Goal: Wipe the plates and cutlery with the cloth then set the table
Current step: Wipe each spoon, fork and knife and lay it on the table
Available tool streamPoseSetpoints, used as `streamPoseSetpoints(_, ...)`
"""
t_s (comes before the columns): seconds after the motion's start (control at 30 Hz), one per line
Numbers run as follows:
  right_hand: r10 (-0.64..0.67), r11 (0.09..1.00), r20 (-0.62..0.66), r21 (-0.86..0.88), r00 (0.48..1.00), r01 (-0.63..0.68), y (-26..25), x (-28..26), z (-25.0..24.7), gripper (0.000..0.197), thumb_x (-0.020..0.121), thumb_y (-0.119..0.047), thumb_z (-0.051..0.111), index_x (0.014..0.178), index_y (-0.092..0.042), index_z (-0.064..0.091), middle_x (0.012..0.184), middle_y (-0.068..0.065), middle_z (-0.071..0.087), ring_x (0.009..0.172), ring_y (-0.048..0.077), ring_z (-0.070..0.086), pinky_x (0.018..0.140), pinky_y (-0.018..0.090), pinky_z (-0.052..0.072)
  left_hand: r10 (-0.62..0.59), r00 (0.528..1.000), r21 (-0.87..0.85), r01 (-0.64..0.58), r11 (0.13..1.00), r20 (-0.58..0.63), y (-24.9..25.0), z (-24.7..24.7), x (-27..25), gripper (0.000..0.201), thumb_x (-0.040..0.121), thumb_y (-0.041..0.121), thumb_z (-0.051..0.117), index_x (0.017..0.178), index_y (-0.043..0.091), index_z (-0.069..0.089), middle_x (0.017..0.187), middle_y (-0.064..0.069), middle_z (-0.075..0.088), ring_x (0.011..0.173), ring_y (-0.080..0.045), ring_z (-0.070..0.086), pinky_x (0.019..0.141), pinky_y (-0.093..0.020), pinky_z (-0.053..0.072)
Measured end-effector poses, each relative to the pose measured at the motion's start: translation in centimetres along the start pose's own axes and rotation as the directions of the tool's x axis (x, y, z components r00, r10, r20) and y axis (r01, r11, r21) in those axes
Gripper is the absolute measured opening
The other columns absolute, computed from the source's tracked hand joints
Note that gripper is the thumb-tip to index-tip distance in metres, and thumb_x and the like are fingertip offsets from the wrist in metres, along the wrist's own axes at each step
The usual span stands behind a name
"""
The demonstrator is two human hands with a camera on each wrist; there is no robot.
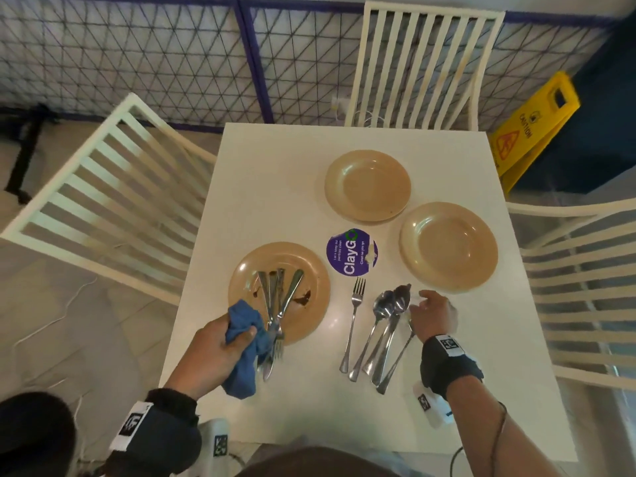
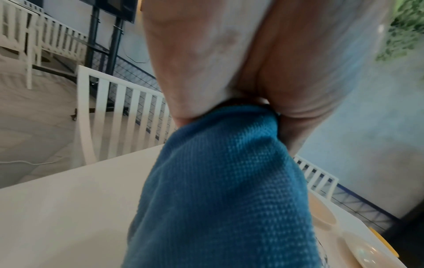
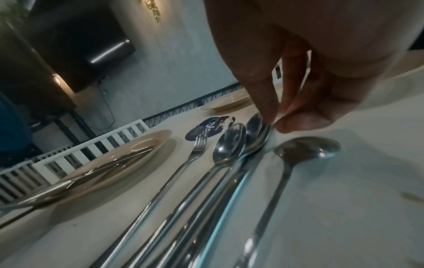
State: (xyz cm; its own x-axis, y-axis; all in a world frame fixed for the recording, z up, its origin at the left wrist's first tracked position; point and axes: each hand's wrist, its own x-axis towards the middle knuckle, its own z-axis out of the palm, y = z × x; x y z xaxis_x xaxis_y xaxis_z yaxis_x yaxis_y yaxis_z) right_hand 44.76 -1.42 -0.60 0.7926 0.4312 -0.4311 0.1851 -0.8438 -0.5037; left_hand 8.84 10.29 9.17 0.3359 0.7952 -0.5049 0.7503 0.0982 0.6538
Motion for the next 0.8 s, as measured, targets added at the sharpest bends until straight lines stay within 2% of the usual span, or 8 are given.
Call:
streamPoseSetpoints(0.13, -0.179, 0.983, -0.044, -0.045, 0.983, 0.177, -3.7, -3.0, 1.5, 0.02, 0.092, -0.016, 0.06, 0.107, -0.016, 0.072, 0.112, 0.011, 0.066, 0.094, 0.031, 0.064, 0.084, 0.038, 0.052, -0.025, 0.998, -0.04, 0.023, 0.999, -0.049, -2.0, -1.6, -0.2, 0.014, 0.096, 0.032, 0.062, 0.104, 0.021, 0.064, 0.095, 0.003, 0.071, 0.092, -0.008, 0.065, 0.08, -0.025, 0.049)
streamPoseSetpoints(0.2, -0.25, 0.963, 0.089, -0.076, 0.964, 0.257, -6.1, -4.8, 3.7, 0.02, 0.092, -0.018, 0.055, 0.098, -0.015, 0.074, 0.102, 0.008, 0.071, 0.086, 0.023, 0.061, 0.075, 0.03, 0.045, -0.035, 0.997, -0.089, 0.029, 0.996, -0.063, -2.7, -2.2, -0.4, 0.012, 0.096, 0.03, 0.062, 0.104, 0.022, 0.066, 0.095, 0.002, 0.072, 0.094, -0.012, 0.067, 0.087, -0.034, 0.052)
streamPoseSetpoints(0.27, -0.267, 0.955, 0.248, -0.061, 0.931, 0.29, -8.4, -6.8, 6.5, 0.023, 0.093, -0.024, 0.054, 0.095, -0.017, 0.076, 0.096, 0.004, 0.075, 0.083, 0.02, 0.064, 0.074, 0.027, 0.048, -0.032, 0.997, -0.108, 0.025, 0.994, -0.069, -3.2, -2.6, -0.7, 0.008, 0.096, 0.029, 0.062, 0.102, 0.024, 0.066, 0.092, 0.004, 0.072, 0.092, -0.011, 0.068, 0.086, -0.033, 0.052)
streamPoseSetpoints(0.37, -0.196, 0.968, 0.412, -0.064, 0.89, 0.243, -11.1, -8.7, 10.6, 0.029, 0.092, -0.036, 0.056, 0.096, -0.016, 0.076, 0.096, 0.009, 0.074, 0.087, 0.028, 0.069, 0.081, 0.034, 0.056, -0.026, 0.997, -0.114, 0.018, 0.993, -0.073, -4.1, -2.9, -1.0, 0.01, 0.097, 0.026, 0.061, 0.103, 0.02, 0.066, 0.093, 0.0, 0.073, 0.092, -0.014, 0.068, 0.087, -0.035, 0.053)
streamPoseSetpoints(0.5, -0.084, 0.982, 0.481, -0.108, 0.873, 0.154, -13.5, -9.5, 14.3, 0.036, 0.093, -0.04, 0.057, 0.101, -0.009, 0.072, 0.102, 0.012, 0.072, 0.093, 0.03, 0.068, 0.083, 0.036, 0.054, -0.058, 0.996, -0.155, 0.047, 0.987, -0.064, -5.1, -3.4, -1.7, 0.013, 0.097, 0.025, 0.061, 0.105, 0.017, 0.066, 0.094, -0.003, 0.073, 0.093, -0.016, 0.069, 0.091, -0.037, 0.054)
streamPoseSetpoints(0.6, -0.037, 0.984, 0.5, -0.131, 0.865, 0.118, -14.6, -9.7, 15.6, 0.035, 0.092, -0.039, 0.06, 0.102, -0.008, 0.071, 0.099, 0.01, 0.073, 0.092, 0.027, 0.069, 0.084, 0.037, 0.056, -0.054, 0.998, -0.157, 0.046, 0.987, -0.045, -5.8, -3.7, -2.2, 0.01, 0.098, 0.027, 0.059, 0.103, 0.022, 0.066, 0.091, 0.0, 0.073, 0.09, -0.011, 0.069, 0.087, -0.032, 0.055)
streamPoseSetpoints(0.7, 0.009, 0.995, 0.496, -0.095, 0.868, 0.043, -15.4, -9.8, 15.9, 0.021, 0.093, -0.029, 0.063, 0.096, -0.009, 0.07, 0.096, 0.011, 0.073, 0.092, 0.028, 0.07, 0.089, 0.04, 0.058, -0.055, 0.997, -0.154, 0.046, 0.987, -0.056, -5.7, -3.8, -2.7, 0.006, 0.099, 0.025, 0.059, 0.1, 0.023, 0.064, 0.086, 0.004, 0.072, 0.084, -0.004, 0.067, 0.075, -0.017, 0.049)
streamPoseSetpoints(0.8, 0.024, 0.995, 0.513, -0.091, 0.858, 0.027, -15.8, -9.7, 15.4, 0.022, 0.097, -0.028, 0.06, 0.098, -0.009, 0.07, 0.098, 0.012, 0.072, 0.093, 0.028, 0.069, 0.081, 0.036, 0.056, -0.034, 0.998, -0.139, 0.027, 0.99, -0.05, -5.5, -3.7, -2.7, 0.008, 0.099, 0.023, 0.058, 0.092, 0.024, 0.061, 0.081, 0.004, 0.07, 0.076, 0.001, 0.066, 0.07, -0.012, 0.045)
